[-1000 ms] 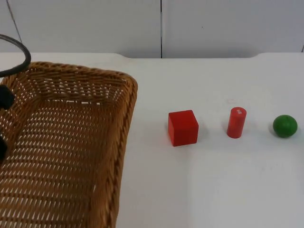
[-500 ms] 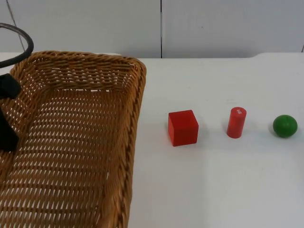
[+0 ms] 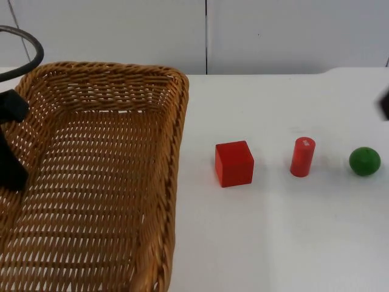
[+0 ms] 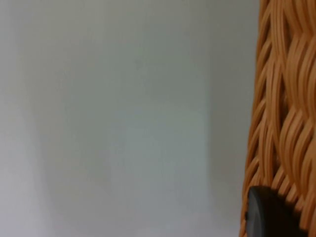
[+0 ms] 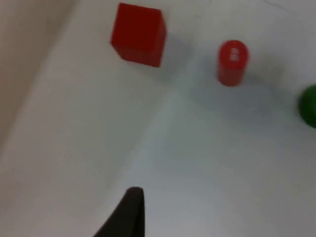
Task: Pick up the basket with the left hand and place the object to the left of the red cylinder into the basket with the right hand.
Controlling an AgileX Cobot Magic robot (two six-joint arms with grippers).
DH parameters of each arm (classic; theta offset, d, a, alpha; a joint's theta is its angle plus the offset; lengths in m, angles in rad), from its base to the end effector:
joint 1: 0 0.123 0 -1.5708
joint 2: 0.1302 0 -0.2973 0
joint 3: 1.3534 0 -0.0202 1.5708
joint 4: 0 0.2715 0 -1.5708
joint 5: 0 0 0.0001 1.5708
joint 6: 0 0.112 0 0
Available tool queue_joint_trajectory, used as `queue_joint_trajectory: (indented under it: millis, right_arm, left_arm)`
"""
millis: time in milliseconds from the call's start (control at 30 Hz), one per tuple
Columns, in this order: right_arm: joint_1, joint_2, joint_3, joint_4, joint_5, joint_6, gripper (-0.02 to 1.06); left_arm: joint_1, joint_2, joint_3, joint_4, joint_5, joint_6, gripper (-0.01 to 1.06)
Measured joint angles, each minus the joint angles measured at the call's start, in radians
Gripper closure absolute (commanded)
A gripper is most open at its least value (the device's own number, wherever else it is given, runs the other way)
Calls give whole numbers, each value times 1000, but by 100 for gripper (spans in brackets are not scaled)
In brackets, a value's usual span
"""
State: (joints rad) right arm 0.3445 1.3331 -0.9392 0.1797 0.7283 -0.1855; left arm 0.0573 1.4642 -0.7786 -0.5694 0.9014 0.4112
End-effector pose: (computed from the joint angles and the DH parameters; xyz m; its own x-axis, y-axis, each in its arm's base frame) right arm 0.2689 0.1107 0.2607 -0.7845 -0.3350 -0.5219 -0.4336 0.8979 0.0754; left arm 0.2607 -0.0325 0.1837 -0.9853 -0.0265 -0.1689 0.0462 0.9099 -0.4123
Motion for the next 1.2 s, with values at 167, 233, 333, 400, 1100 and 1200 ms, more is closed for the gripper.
queue_joint_trajectory:
  millis: [167, 233, 333, 400, 1100, 1200]
  right_arm:
    - [205, 234, -181, -153, -45, 246, 0]
    - [234, 292, -229, -191, -50, 311, 0]
    - [308, 453, -366, -324, -61, 477, 0]
    - [319, 505, -410, -364, -61, 533, 0]
    - [330, 890, -527, -658, -271, 1046, 9]
    - [321, 914, -527, -680, -284, 1100, 17]
  left_arm:
    - [0, 0, 0, 0, 0, 0, 105]
    - [0, 0, 0, 0, 0, 0, 105]
    - [0, 0, 0, 0, -1, 0, 105]
    - [0, 0, 0, 0, -1, 0, 105]
    - [0, 0, 0, 0, -4, 0, 105]
    - [0, 0, 0, -2, -4, 2, 105]
